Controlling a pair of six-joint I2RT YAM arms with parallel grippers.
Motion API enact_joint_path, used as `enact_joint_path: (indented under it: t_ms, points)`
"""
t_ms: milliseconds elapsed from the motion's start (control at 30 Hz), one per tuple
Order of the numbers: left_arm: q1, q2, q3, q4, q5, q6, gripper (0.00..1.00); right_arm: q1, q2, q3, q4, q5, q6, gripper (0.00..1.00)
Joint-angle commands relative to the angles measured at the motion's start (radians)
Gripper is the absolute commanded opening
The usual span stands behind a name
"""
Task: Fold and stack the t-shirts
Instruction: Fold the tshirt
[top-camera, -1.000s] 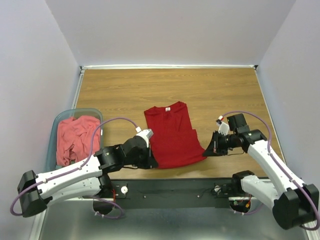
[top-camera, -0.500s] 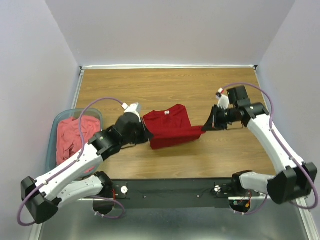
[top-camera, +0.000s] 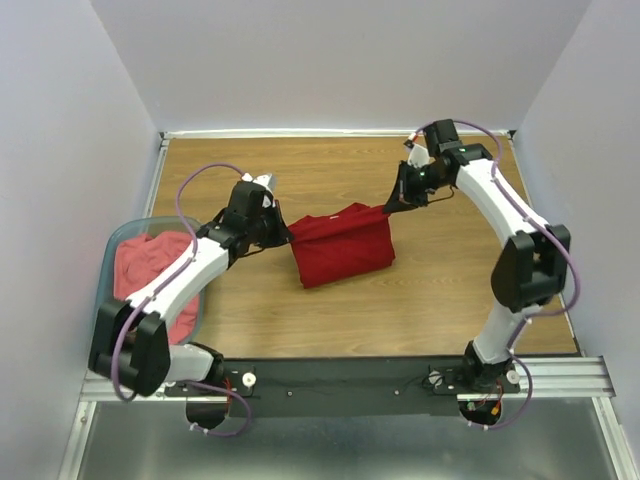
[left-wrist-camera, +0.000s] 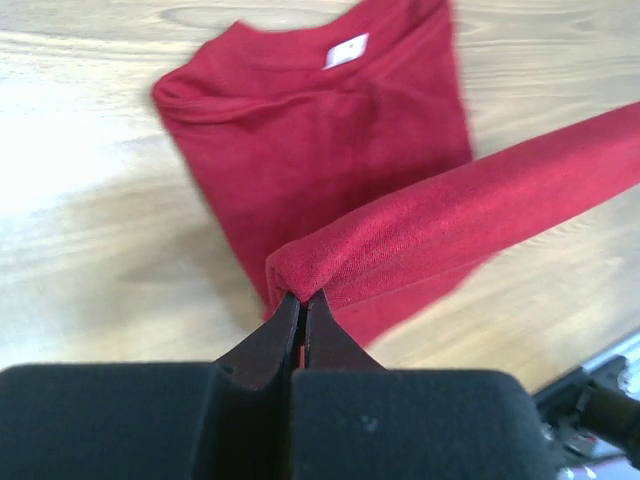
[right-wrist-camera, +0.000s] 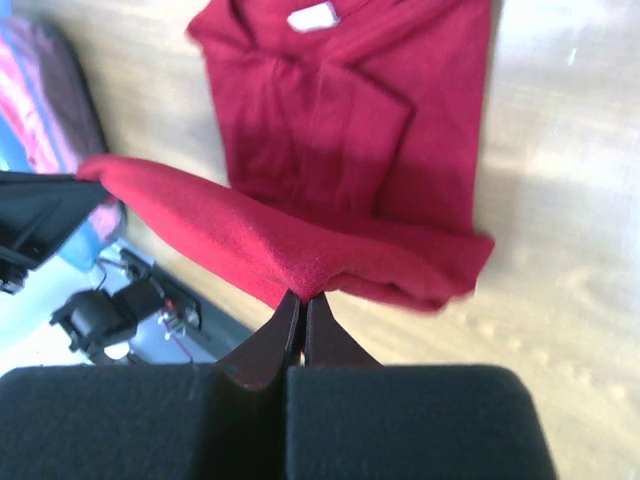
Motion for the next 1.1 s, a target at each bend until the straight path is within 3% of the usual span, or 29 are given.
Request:
enact_joint_path:
  t_ms: [0, 267, 533, 633, 733, 767, 833, 900, 967, 1067]
  points:
    - [0.04, 0.116, 0.013, 0.069, 0.062, 0.075, 0.0, -0.018, 0.131, 0.072, 0.014, 0.018, -0.036, 0.01]
    - [0.065, 0.392, 0.123, 0.147, -0.027, 0.065, 0.0, -0.028, 0.32, 0.116, 0.144, 0.071, -0.039, 0.0]
    - [0.071, 0.461, 0.113, 0.201, -0.099, -0.007, 0.01, -0.03, 0.419, 0.13, 0.261, 0.079, -0.046, 0.02]
    - [0.071, 0.489, 0.11, 0.238, -0.128, -0.025, 0.11, -0.03, 0.435, 0.123, 0.295, 0.1, -0.039, 0.15]
    - [0.071, 0.503, 0.116, 0.242, -0.144, -0.044, 0.29, -0.03, 0.418, 0.112, 0.318, 0.105, -0.036, 0.27]
    - [0.071, 0.485, 0.111, 0.248, -0.145, -0.044, 0.37, -0.03, 0.403, 0.101, 0.328, 0.102, -0.038, 0.29]
    - [0.069, 0.449, 0.087, 0.261, -0.156, -0.054, 0.43, -0.03, 0.331, 0.057, 0.377, 0.097, -0.041, 0.36]
    - [0.068, 0.368, 0.056, 0.264, -0.165, -0.065, 0.56, -0.028, 0.277, 0.028, 0.404, 0.116, -0.044, 0.43]
    - [0.063, 0.272, 0.032, 0.271, -0.223, -0.079, 0.63, -0.028, 0.197, -0.031, 0.45, 0.122, -0.042, 0.48]
    - [0.025, 0.143, -0.022, 0.293, -0.279, -0.096, 0.64, -0.028, 0.093, -0.152, 0.545, 0.101, -0.038, 0.49]
